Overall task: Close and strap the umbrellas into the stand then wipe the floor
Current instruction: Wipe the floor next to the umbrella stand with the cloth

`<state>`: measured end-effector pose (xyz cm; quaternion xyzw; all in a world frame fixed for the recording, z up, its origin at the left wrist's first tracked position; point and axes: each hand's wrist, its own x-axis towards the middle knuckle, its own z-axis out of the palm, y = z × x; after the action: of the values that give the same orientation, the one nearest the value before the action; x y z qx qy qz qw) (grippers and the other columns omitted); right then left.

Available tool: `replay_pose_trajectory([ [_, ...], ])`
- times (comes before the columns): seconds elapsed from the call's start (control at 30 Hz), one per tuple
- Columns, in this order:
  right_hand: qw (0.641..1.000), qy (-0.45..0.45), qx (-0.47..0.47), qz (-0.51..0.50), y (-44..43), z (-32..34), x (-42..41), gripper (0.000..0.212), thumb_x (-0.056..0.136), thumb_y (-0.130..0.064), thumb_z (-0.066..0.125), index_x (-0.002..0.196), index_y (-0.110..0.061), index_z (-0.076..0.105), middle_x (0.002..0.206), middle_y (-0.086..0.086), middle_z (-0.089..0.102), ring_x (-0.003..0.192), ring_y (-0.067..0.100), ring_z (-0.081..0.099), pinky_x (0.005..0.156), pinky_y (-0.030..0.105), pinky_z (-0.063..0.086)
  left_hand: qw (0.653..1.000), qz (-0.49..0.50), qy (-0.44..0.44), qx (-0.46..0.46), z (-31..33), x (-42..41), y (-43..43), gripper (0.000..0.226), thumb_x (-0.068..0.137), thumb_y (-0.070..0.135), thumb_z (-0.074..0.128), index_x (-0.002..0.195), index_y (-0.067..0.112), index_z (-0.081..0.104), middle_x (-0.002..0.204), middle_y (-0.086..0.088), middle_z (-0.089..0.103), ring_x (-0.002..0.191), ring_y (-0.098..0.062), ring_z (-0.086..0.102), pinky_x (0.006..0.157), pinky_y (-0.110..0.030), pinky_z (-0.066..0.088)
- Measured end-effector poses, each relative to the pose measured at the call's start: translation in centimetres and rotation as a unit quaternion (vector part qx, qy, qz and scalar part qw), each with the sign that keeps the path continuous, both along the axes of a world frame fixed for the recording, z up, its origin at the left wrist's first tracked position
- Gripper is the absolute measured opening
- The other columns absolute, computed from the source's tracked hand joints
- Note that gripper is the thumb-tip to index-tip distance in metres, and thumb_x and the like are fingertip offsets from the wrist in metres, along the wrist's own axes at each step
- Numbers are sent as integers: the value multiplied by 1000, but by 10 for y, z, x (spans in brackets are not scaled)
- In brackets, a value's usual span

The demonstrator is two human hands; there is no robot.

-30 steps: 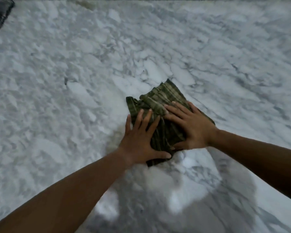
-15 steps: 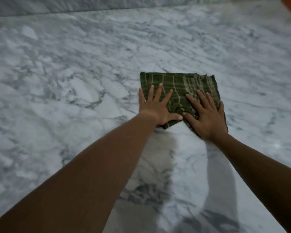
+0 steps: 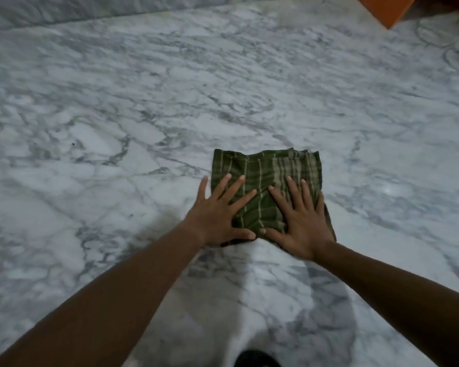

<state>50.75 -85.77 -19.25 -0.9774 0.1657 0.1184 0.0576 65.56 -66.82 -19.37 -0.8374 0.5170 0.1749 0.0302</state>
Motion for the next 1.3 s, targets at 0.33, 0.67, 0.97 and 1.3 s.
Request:
replay_pose_trajectory([
  [0.33, 986, 50, 70, 146, 200, 7, 92, 75, 97, -66, 26, 157, -40, -11, 166, 9, -23, 150, 40, -25, 115, 68, -10, 990, 139, -26, 10, 14, 39, 212, 76, 87, 79, 3, 151, 47, 27, 165, 5, 17, 152, -20, 16, 112, -65, 16],
  [0.67, 946, 77, 210, 237, 309, 146, 250, 23, 88, -6, 54, 105, -17, 65, 88, 3, 63, 87, 28, 61, 63, 31, 45, 932, 339, 81, -97, 148, 124, 314, 20, 86, 8, 54, 72, 21, 56, 74, 1, 61, 73, -26, 59, 62, -35, 44],
  [0.97, 885, 108, 392, 228, 435, 476, 282, 32, 86, 0, 38, 102, -11, 63, 97, 13, 70, 92, 29, 67, 81, 43, 56, 883, 416, 57, -212, 493, 102, 443, 49, 83, 5, 52, 123, 33, 46, 83, 12, 61, 60, -6, 58, 56, -32, 50],
  [1.3, 752, -59, 196, 627, 692, 968, 223, 48, 75, -42, 74, 108, -27, 42, 84, -8, 60, 75, 20, 59, 66, 36, 48, 855, 494, -147, -54, 970, -33, 704, 31, 82, 52, 42, 91, 27, 57, 78, 4, 67, 76, -20, 64, 61, -33, 43],
])
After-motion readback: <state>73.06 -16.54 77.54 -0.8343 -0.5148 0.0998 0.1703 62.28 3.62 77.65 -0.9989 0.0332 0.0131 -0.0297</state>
